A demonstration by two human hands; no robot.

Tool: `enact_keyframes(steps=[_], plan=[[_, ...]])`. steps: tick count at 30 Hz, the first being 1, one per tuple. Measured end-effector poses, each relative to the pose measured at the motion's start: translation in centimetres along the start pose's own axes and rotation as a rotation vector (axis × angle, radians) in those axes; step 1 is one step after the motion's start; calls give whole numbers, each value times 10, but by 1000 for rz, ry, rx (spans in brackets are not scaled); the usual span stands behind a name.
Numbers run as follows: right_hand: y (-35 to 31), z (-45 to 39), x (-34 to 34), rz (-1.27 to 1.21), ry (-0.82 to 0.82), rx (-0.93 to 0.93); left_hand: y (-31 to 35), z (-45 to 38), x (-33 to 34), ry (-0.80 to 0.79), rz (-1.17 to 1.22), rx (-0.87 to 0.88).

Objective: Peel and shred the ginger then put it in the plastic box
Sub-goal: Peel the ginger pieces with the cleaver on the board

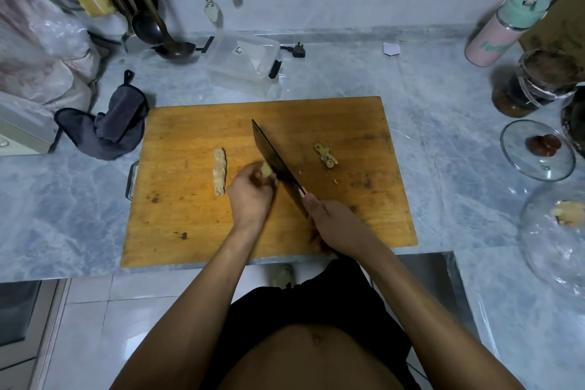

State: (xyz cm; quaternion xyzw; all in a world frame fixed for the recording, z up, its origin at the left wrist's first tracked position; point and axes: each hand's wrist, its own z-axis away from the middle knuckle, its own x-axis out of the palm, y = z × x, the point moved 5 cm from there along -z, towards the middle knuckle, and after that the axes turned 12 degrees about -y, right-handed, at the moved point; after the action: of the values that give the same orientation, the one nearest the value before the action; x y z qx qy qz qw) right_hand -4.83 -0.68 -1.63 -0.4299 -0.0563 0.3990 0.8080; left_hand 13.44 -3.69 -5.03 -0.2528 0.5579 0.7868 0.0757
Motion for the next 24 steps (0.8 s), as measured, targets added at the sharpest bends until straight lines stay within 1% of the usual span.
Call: enact_keyframes(steps=[2, 3, 6, 10, 18, 24], plan=[[-1, 0, -2, 2, -13, 18, 4, 3, 2, -41, -127, 144], [-4, 0, -4, 9, -7, 19, 4, 4, 3, -61, -187, 180], [-13, 0, -9, 70, 21, -2, -1, 3, 4, -107, -304, 217], [-23, 4, -13, 172, 34, -10, -3, 4, 5, -169, -416, 338], [-33, 8, -13, 236, 8, 6, 3, 10, 6, -179, -432, 326], [-39, 12, -16, 192, -21, 6, -1, 7, 7, -186, -416, 307]])
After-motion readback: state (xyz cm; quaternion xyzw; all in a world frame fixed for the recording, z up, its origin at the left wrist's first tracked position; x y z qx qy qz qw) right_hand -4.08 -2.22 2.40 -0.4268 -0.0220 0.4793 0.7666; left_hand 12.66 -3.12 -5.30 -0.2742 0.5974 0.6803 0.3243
